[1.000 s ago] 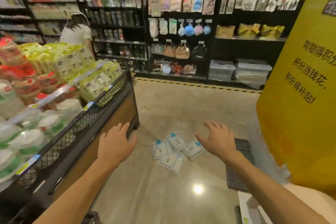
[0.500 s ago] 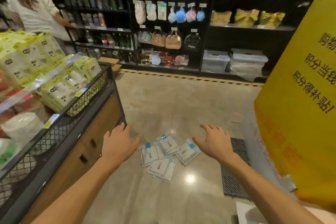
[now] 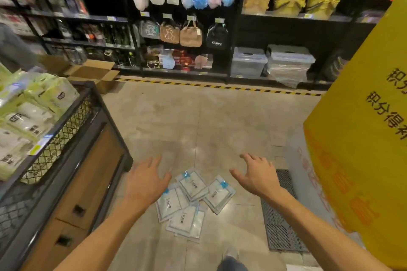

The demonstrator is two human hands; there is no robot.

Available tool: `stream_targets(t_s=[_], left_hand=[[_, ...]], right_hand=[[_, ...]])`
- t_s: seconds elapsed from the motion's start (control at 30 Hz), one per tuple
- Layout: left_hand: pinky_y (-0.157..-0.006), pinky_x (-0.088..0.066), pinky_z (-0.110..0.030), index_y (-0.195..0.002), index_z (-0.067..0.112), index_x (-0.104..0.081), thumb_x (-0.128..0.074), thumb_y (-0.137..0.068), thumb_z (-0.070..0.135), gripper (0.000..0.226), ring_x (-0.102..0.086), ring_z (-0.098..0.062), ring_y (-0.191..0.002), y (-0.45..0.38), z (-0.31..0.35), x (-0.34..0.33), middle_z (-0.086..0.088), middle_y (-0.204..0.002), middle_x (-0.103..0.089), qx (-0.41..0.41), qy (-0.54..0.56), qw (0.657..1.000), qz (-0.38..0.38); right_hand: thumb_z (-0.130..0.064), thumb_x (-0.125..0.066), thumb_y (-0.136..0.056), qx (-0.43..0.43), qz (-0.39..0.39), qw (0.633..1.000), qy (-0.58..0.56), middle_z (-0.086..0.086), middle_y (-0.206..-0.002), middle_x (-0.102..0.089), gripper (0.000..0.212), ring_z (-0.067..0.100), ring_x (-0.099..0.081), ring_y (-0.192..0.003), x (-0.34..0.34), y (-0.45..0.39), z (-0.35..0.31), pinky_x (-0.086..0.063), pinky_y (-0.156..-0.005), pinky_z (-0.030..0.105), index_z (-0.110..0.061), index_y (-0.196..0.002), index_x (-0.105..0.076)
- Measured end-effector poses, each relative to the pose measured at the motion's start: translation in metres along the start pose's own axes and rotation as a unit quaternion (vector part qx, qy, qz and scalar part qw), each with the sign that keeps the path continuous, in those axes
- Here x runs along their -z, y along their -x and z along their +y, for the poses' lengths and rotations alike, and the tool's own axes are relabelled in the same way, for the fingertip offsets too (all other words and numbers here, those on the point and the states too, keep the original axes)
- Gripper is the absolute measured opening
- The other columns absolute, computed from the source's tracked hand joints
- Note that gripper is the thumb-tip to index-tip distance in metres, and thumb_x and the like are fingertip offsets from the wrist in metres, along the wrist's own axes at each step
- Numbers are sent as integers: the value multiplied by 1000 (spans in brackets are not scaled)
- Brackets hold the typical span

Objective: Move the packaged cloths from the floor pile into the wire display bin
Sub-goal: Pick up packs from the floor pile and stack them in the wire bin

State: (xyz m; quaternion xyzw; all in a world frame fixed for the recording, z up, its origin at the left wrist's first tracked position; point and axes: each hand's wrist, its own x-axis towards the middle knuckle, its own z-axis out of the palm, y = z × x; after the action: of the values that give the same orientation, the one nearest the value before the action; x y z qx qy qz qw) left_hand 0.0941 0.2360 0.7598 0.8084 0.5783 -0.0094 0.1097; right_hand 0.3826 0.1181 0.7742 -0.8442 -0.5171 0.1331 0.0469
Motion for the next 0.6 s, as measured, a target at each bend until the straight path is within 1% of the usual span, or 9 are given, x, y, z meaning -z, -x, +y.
stream_targets(t_s=[0.07,0.1,0.13,0.23,0.37,0.43,0.5,0.53,0.6], left_hand=[[-113,-37,-43,-159,26,-32,-43,-100,56,67,-49,-25,-138,-27,2,-8,-2,-155,-47,12,9,1000,-14],[-113,-37,-41,-160,26,-29,-42,-101,56,67,-47,-24,-140,-42,5,-10,-2,-158,-43,19,10,1000,-20],[-112,-38,-40,-160,25,-28,-38,-101,57,68,-45,-23,-141,-56,7,-11,-3,-160,-41,26,11,999,-24],[-107,-42,-41,-159,23,-33,-18,-89,65,83,-51,-25,-136,-94,14,-17,-7,-154,-48,58,12,998,-15],[-115,-38,-46,-162,26,-24,-25,-92,64,79,-43,-29,-144,-137,16,-42,-7,-162,-37,120,34,992,-31],[-111,-42,-49,-159,25,-28,-25,-90,64,80,-46,-27,-141,-152,14,-56,-6,-161,-39,141,47,988,-41],[-109,-44,-49,-159,25,-26,-34,-94,60,73,-48,-26,-139,-165,11,-71,-5,-161,-39,155,56,985,-48],[-112,-42,-48,-160,26,-23,-37,-98,58,71,-45,-26,-141,-171,8,-79,-4,-162,-36,161,59,984,-50],[-120,-30,-45,-162,27,-14,-37,-103,55,70,-32,-23,-150,-183,-4,-106,-2,-167,-24,181,54,979,-71]], right_hand=[[-66,-50,-95,16,-15,1000,-11,-2,-153,-52,70,25,-48,-138,-9,-35,1,-39,-114,49,-26,-151,-46],[-65,-50,-95,26,-25,999,-14,-1,-153,-51,69,25,-48,-138,-14,-55,1,-40,-113,47,-25,-152,-45],[-64,-50,-95,37,-35,999,-15,-1,-154,-51,69,26,-48,-138,-18,-75,2,-41,-112,45,-25,-152,-44],[-65,-48,-94,76,-58,995,-11,0,-155,-49,71,25,-47,-140,-27,-135,4,-39,-114,45,-25,-153,-44],[-64,-49,-96,109,-69,992,12,-1,-157,-48,70,25,-45,-142,-30,-206,4,-37,-116,44,-26,-154,-42],[-64,-48,-95,119,-83,989,28,-1,-156,-48,71,26,-44,-143,-36,-236,4,-37,-116,45,-26,-155,-41],[-64,-48,-96,128,-98,986,37,-2,-157,-47,70,27,-43,-143,-49,-261,1,-36,-117,45,-27,-155,-40],[-64,-48,-96,132,-106,985,44,-2,-157,-47,70,27,-43,-144,-58,-272,-1,-36,-117,45,-27,-155,-39],[-64,-47,-96,135,-126,981,63,-1,-159,-44,71,27,-41,-145,-82,-292,-4,-35,-118,46,-27,-156,-38]])
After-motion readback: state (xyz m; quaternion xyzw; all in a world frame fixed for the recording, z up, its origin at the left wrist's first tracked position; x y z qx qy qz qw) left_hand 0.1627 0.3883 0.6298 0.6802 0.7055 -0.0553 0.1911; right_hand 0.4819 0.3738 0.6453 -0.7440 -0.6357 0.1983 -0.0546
